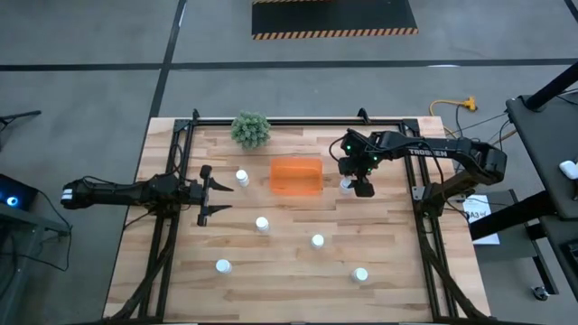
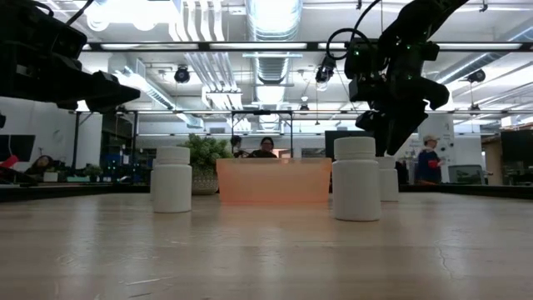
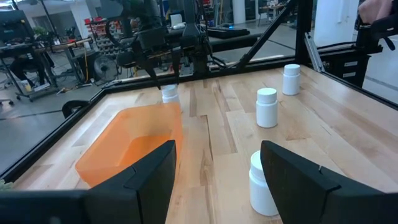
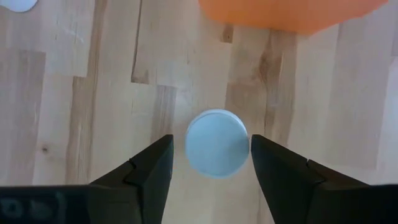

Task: Pick and place pill bottles into a basket
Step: Put the white pill bottle into the orange bin

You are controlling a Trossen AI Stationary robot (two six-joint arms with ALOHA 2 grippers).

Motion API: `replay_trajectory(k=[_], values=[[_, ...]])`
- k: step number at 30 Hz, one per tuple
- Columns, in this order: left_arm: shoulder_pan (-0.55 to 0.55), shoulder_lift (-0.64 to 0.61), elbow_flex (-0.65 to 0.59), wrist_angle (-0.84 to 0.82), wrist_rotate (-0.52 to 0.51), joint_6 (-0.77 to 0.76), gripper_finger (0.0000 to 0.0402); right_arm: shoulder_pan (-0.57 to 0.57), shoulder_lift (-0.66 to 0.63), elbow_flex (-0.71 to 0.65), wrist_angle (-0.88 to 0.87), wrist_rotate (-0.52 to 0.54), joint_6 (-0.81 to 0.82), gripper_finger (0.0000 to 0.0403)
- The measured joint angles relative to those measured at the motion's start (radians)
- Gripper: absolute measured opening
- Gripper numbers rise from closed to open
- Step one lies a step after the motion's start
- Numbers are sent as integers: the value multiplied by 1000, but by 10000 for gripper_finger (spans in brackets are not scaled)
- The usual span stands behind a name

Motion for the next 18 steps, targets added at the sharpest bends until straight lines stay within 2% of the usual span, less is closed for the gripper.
replay_trajectory(k=[10, 18], values=[[0, 0, 0, 0, 0, 0, 217, 0, 1, 0, 4, 9, 18, 263], [0, 0, 0, 0, 0, 0, 217, 0, 47, 0, 11, 11, 14, 258]])
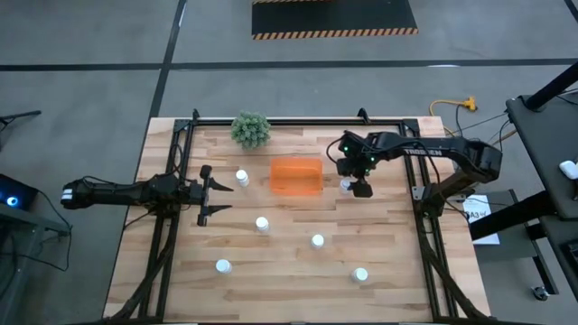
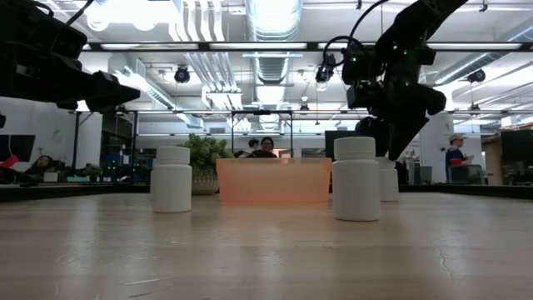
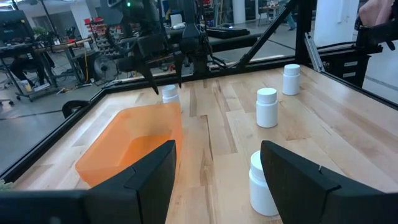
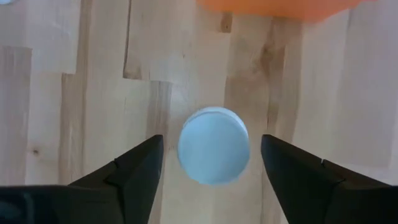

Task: Pick and place pill bottles into a basket
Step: Put the white pill bottle into the orange bin

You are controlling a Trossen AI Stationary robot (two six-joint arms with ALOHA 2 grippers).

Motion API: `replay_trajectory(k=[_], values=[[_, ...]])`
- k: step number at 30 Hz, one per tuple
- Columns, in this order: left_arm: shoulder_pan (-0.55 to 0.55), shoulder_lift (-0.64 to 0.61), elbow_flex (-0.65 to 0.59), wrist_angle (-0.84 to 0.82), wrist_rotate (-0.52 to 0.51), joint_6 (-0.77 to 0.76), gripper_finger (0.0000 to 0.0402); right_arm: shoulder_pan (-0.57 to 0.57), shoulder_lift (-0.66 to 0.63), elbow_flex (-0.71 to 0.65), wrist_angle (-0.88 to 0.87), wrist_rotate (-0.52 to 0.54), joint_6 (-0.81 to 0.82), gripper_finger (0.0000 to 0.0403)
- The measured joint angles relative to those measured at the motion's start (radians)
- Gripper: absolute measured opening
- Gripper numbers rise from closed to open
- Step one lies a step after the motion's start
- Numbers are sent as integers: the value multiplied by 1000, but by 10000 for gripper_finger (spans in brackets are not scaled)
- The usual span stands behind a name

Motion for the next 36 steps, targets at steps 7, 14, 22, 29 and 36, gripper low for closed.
replay_trajectory(k=[7, 14, 22, 29, 36], values=[[0, 0, 0, 0, 0, 0, 217, 0, 21, 0, 8, 0, -14, 235], [0, 1, 0, 0, 0, 0, 217, 0, 18, 0, 14, -1, -29, 164], [0, 0, 0, 0, 0, 0, 217, 0, 17, 30, -33, 0, -37, 145], [0, 0, 0, 0, 0, 0, 217, 0, 17, 138, -129, 12, -27, 145], [0, 0, 0, 0, 0, 0, 217, 1, 17, 297, -228, 26, -31, 145]])
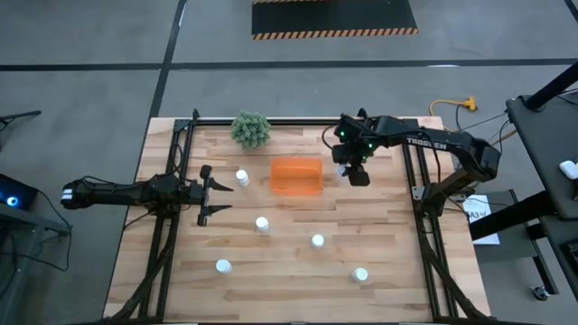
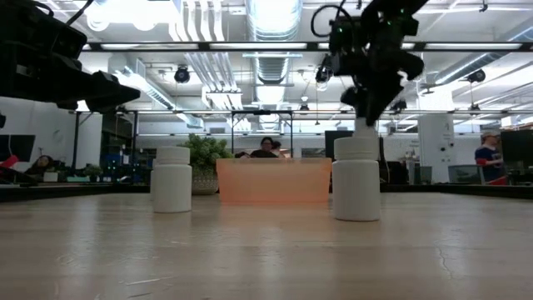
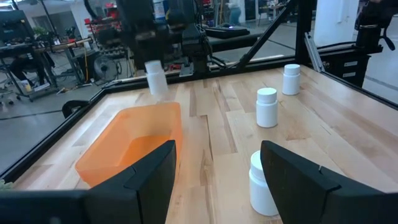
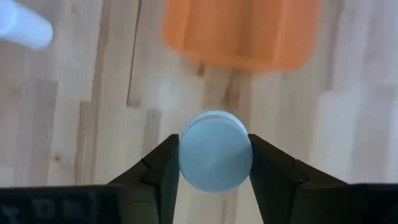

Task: Pick and place pill bottles into a basket
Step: Put the white pill bottle into the orange bin

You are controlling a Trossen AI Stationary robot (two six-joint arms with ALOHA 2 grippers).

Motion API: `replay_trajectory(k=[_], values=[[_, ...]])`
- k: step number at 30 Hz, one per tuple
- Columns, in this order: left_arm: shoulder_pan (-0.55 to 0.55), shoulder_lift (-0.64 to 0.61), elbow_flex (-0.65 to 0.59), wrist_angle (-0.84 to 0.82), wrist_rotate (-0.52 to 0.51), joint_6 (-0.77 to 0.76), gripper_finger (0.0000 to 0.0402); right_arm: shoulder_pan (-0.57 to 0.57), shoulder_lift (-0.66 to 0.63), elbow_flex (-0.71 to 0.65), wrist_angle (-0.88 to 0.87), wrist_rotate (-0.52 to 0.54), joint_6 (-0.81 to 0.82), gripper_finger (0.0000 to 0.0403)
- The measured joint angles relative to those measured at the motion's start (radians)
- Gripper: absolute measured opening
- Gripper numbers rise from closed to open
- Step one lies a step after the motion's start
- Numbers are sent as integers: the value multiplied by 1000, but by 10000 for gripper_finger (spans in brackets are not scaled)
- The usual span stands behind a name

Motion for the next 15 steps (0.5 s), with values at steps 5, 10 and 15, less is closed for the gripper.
replay_trajectory(k=[5, 10, 15], values=[[0, 0, 0, 0, 0, 0, 217, 0, 0, 107, -15, 0, -17, 145], [0, 0, 0, 0, 0, 0, 217, 0, 40, 195, -26, 0, -21, 146], [0, 0, 0, 0, 0, 0, 217, 0, 150, 280, -65, 0, -22, 146]])
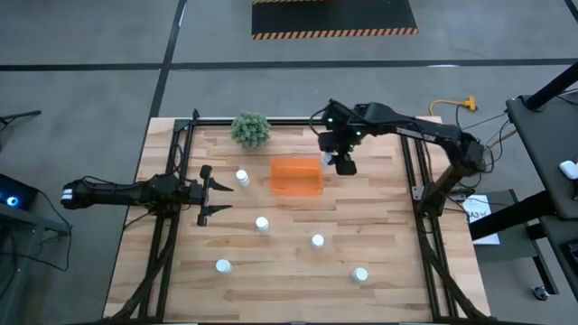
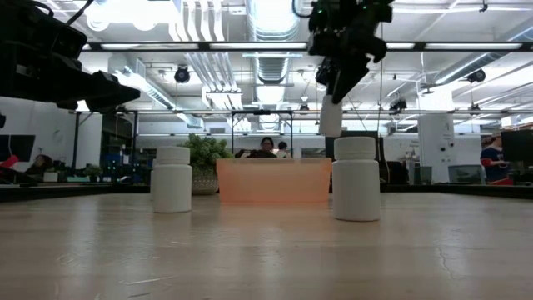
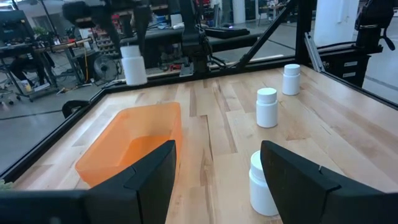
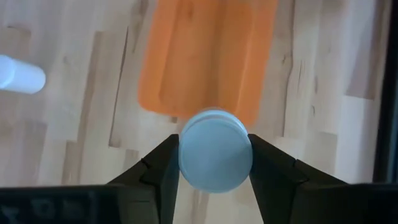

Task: Pick and place pill bottles into a basket
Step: Put the white pill bottle into the orange bin

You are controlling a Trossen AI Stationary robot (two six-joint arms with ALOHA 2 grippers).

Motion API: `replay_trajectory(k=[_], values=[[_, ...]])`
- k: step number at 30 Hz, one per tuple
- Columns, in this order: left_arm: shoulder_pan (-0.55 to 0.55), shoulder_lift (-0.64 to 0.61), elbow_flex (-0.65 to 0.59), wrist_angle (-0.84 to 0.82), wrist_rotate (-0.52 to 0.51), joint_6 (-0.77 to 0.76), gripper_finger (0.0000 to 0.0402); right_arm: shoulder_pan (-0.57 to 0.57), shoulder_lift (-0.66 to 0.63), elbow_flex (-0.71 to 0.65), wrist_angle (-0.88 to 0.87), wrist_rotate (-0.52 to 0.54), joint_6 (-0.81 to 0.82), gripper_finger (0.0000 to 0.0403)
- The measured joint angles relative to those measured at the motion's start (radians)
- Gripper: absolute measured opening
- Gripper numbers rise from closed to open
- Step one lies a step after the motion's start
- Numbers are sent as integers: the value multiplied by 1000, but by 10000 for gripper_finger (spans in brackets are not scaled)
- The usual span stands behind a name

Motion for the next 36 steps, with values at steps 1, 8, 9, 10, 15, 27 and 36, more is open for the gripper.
replay_trajectory(k=[1, 8, 9, 10, 15, 27, 36], values=[[0, 0, 0, 0, 0, 0, 217, 0, 21, 13, 0, 0, -1, 146], [0, 0, 0, 0, 0, 0, 217, 0, 122, 68, 35, -8, -24, 146], [0, 0, 0, 0, 0, 0, 217, 0, 130, 71, 36, -8, -26, 146], [0, 0, 0, 0, 0, 0, 217, 0, 136, 71, 43, -8, -26, 146], [0, 0, 0, 0, 0, 0, 217, 1, 151, 62, 64, -15, -33, 146], [0, 0, 0, 0, 0, 0, 217, 1, 157, 24, 152, -31, -45, 147], [0, 0, 0, 0, 0, 0, 217, 1, 157, -71, 237, -30, -53, 147]])
